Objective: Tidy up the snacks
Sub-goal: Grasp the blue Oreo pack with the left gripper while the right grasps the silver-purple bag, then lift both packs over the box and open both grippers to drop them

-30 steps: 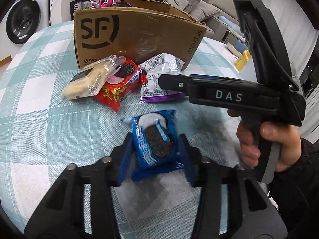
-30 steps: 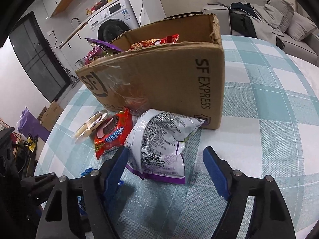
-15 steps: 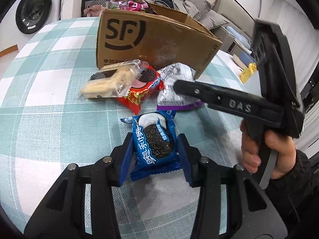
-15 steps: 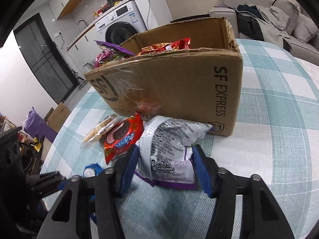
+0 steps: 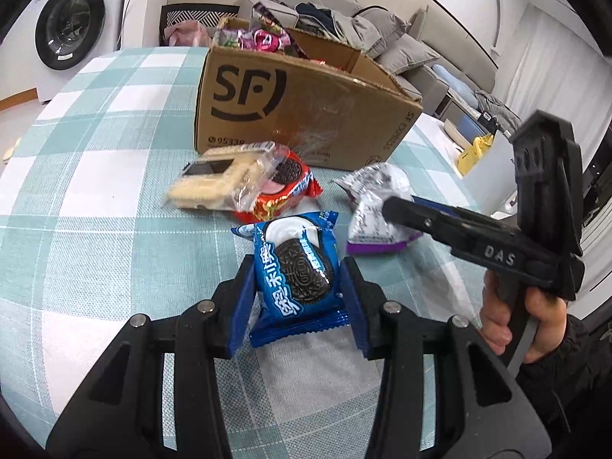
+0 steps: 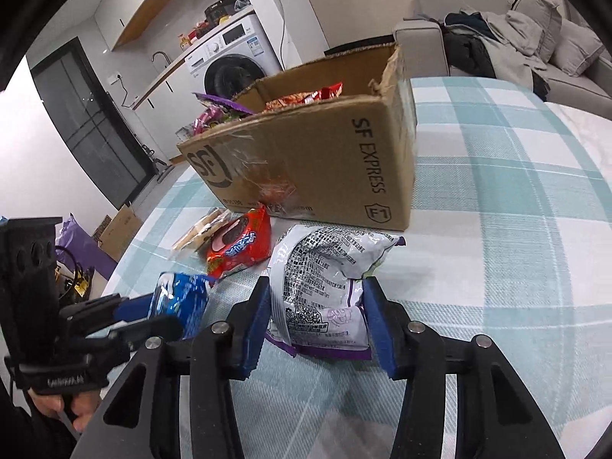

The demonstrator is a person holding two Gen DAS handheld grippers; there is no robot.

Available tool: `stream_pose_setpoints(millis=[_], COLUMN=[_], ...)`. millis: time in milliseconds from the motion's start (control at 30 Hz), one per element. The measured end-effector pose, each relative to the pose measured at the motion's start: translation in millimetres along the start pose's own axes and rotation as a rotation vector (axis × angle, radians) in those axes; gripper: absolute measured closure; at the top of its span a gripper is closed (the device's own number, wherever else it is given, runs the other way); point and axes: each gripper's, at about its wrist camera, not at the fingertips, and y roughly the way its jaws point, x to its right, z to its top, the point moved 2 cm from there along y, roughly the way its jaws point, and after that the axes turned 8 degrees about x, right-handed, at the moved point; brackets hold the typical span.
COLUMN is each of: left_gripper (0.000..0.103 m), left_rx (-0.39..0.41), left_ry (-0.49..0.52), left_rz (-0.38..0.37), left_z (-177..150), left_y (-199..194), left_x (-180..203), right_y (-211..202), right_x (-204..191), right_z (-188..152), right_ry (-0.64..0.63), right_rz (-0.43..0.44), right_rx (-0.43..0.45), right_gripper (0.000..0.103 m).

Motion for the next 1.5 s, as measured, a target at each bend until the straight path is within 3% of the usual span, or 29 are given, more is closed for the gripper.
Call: stream_pose_setpoints(millis=[700,1133,1500], left_gripper=[0.062,0.062,0.062], left_rx=[0.116,0.209,0.285], left_ry=[0.030,0.075,0.121], left_rz=[0.025,0.042,0.050], left_z=[42,85,128], left_y=[-50,-72,-86], left_x=[6,20,34], right_y=[-54,-101,-112], right_x=[-7,-21,-33], right_z=[9,48,79], right_ry=[-0.024,-0.065,-0.086], right_rz=[0.010,0.003,0.000], right_rx=[0.091,0.228,0.292], right_gripper=[0.055,0.055,0.055])
